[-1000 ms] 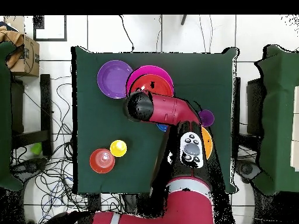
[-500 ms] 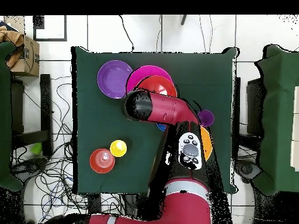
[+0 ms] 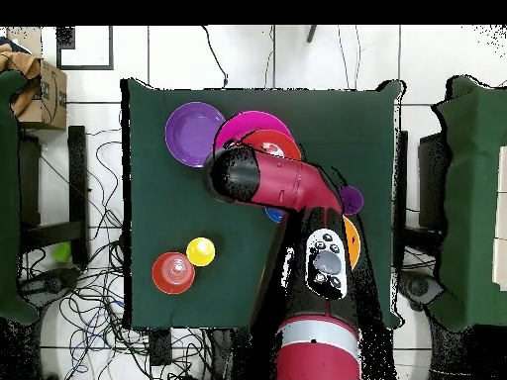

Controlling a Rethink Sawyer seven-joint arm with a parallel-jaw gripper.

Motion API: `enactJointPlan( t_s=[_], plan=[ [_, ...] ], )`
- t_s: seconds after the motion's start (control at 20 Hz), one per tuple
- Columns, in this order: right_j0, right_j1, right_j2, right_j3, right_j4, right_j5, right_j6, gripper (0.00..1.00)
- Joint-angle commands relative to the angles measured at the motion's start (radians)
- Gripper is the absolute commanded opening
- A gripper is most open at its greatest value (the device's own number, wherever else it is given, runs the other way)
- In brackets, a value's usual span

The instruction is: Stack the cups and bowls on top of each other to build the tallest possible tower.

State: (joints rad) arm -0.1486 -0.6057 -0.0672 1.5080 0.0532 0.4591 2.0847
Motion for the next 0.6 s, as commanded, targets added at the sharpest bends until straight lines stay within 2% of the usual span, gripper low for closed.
enactJointPlan(
  t_s=[0.05, 0.3, 0.6],
  plan=[
    [0.010, -0.003, 0.047, 0.011, 0.014, 0.126, 0.087, 1.00],
    [0.018, -0.036, 0.035, 0.023, 0.014, 0.170, 0.088, 1.00],
    [0.024, -0.015, 0.033, -0.003, 0.015, 0.162, 0.105, 1.00]
  ],
)
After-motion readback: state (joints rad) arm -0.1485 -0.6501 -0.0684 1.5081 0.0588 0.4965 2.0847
